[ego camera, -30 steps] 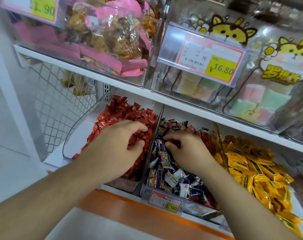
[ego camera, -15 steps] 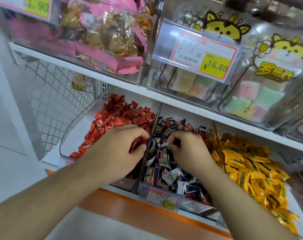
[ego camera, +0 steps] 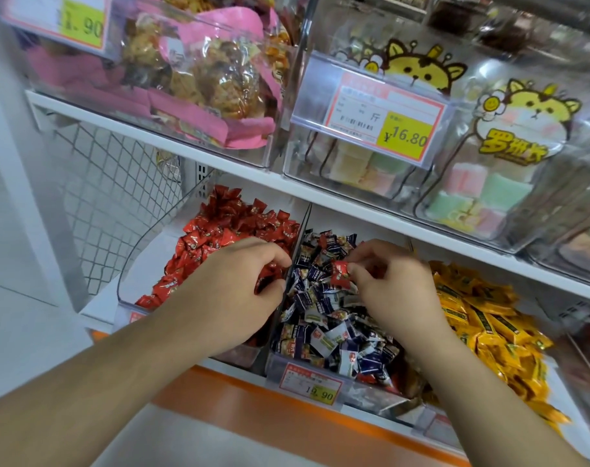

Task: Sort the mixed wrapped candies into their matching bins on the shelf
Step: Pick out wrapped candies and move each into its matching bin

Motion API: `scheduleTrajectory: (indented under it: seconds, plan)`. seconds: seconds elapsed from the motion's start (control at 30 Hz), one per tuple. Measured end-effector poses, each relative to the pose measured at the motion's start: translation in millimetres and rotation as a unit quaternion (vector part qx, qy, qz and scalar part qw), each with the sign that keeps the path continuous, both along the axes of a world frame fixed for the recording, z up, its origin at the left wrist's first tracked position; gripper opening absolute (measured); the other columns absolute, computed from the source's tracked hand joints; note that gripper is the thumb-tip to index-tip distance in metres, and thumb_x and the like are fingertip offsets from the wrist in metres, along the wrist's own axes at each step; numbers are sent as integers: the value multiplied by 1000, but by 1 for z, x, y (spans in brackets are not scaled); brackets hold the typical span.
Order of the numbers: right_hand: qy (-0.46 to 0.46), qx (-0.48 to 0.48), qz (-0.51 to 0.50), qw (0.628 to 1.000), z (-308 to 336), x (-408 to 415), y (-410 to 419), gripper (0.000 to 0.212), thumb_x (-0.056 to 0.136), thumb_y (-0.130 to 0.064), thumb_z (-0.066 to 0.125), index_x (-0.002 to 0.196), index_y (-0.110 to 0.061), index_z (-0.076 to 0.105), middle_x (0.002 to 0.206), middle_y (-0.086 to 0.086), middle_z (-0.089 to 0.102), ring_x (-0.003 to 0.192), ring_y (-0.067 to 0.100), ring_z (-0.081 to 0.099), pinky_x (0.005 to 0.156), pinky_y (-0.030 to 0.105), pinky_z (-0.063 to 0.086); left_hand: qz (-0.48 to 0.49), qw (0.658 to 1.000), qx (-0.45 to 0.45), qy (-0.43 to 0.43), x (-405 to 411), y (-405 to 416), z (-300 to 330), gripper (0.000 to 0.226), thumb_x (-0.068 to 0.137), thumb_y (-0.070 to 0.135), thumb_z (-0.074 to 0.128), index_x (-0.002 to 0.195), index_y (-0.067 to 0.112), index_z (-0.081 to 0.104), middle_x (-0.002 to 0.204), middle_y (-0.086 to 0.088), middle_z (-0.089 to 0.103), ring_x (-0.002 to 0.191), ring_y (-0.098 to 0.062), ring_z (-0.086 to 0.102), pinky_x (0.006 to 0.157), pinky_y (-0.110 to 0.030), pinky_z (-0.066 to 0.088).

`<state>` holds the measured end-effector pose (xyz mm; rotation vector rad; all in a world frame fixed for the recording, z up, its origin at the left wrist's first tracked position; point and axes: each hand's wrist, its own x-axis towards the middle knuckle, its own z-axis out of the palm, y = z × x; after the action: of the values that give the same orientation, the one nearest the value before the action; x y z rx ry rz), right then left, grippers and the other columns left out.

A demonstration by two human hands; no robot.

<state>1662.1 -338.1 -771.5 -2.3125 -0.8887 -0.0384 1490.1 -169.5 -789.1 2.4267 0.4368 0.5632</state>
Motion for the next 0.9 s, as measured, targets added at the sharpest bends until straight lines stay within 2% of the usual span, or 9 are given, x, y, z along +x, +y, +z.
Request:
scheduleTrajectory:
  seconds: [0.17, 0.27, 0.37, 0.47, 0.53, 0.67, 0.8, 0.83, 0.9]
  plan:
    - [162, 132, 44, 977, 19, -31, 7, 12, 93, -15, 75, 85, -24, 76, 79, -2, 75, 50, 2, 52, 46, 17, 40, -1, 998, -52, -20, 2, -7, 7, 41, 88, 56, 71, 126, 43, 61, 119, 30, 62, 113, 11, 55, 96, -15, 44]
    - [216, 167, 93, 957, 28, -51, 14, 12, 90, -12, 78, 82, -21, 79, 77, 1, 76, 56, 5, 59, 52, 17, 45, -2, 992, -124, -32, 1, -12, 15, 29, 85, 52, 77, 111, 45, 67, 98, 29, 70, 97, 12, 64, 87, -19, 50]
    - [235, 158, 94, 954, 33, -50, 9, 10, 93, -13, 75, 87, -20, 79, 81, 0, 78, 51, 1, 54, 48, 15, 41, 52, 992, -105, -39, -4, -6, 23, 12, 88, 43, 78, 95, 41, 69, 86, 25, 70, 82, 5, 66, 72, -21, 51]
    - [189, 112, 50, 974, 29, -33, -7, 17, 98, -11, 66, 92, -23, 77, 88, -7, 79, 47, -1, 51, 44, 16, 39, 124, 991, -20, 56, -12, 9, 22, 24, 92, 40, 73, 112, 41, 62, 98, 19, 69, 76, -2, 65, 64, -26, 52]
    - [120, 61, 31, 990, 25, -24, -20, 22, 98, -12, 63, 92, -28, 76, 88, -13, 77, 56, -2, 59, 48, 15, 44, 144, 983, 30, 106, -15, 14, 17, 45, 91, 36, 71, 133, 39, 56, 124, 12, 63, 89, -8, 59, 74, -30, 51]
    - [9, -19, 5, 1000, 27, -19, -52, 21, 96, -15, 65, 95, -34, 74, 89, -19, 72, 76, -6, 64, 60, 6, 44, 87, 994, 56, 37, -8, -10, 25, 39, 93, 27, 70, 129, 37, 62, 127, 18, 56, 109, -3, 48, 92, -24, 42]
    - [-24, -69, -29, 997, 31, -19, -80, 21, 97, -15, 67, 110, -31, 70, 100, -13, 71, 46, -2, 53, 50, 6, 35, -6, 999, 36, 21, 7, -52, 28, 37, 97, 29, 67, 132, 36, 61, 135, 22, 55, 121, 0, 52, 109, -25, 42]
    - [-24, -90, -30, 995, 31, -20, -85, 22, 97, -16, 67, 115, -30, 69, 108, -9, 71, 47, 0, 53, 55, 7, 38, -25, 999, 30, 28, 11, -61, 26, 38, 98, 31, 65, 136, 37, 59, 141, 22, 52, 125, -1, 52, 110, -26, 42]
    - [-23, -151, -27, 988, 31, -20, -93, 31, 97, -22, 68, 127, -29, 66, 131, -8, 65, 82, 3, 64, 81, 17, 46, -59, 997, 25, 43, 20, -75, 21, 38, 101, 35, 61, 139, 39, 55, 144, 24, 49, 119, -2, 57, 104, -29, 49]
